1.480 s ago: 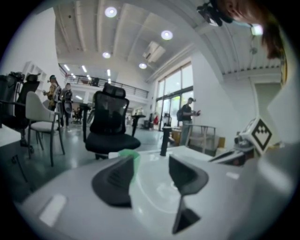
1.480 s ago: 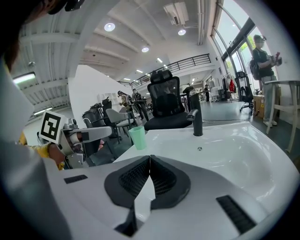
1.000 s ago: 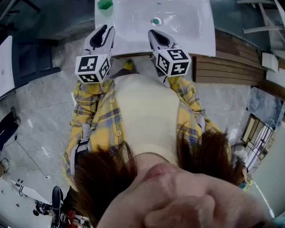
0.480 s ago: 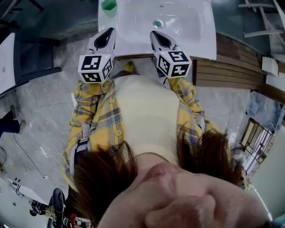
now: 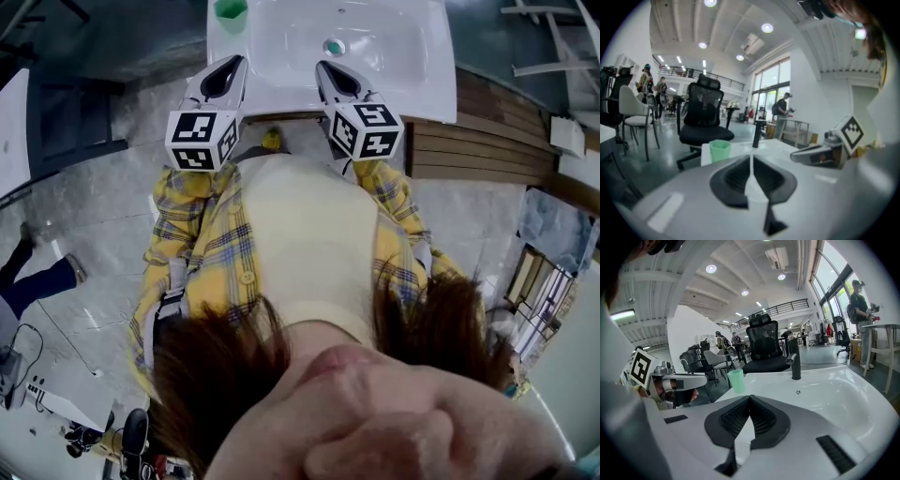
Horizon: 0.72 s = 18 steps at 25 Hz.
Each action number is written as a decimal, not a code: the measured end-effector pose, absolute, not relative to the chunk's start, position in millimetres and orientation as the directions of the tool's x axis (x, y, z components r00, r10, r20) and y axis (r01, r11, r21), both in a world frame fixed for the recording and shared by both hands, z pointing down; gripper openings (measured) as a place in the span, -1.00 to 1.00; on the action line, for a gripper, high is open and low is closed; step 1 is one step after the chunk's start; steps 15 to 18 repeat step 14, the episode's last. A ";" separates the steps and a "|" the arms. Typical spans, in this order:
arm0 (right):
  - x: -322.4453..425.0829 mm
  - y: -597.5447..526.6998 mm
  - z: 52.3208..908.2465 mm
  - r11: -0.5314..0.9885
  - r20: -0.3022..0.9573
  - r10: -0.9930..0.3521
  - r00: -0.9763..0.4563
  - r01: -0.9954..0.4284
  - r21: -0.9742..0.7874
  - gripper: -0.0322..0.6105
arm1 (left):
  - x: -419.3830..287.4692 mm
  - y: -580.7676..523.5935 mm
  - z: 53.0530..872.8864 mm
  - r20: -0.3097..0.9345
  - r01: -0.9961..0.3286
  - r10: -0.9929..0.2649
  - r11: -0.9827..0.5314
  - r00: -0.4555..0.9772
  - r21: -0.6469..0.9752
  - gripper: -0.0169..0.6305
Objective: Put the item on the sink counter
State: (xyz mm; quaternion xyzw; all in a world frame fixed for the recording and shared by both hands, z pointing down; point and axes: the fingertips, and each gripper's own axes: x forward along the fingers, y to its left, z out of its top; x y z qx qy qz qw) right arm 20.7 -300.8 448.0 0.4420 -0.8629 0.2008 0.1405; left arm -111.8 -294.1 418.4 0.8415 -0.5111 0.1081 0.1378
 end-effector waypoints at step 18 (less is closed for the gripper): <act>11.1 -312.1 455.1 0.505 0.433 -0.710 -0.555 -0.830 -0.236 -0.86 | -117.3 -306.9 430.0 0.351 -0.870 -0.798 -0.475 0.490 0.133 -0.89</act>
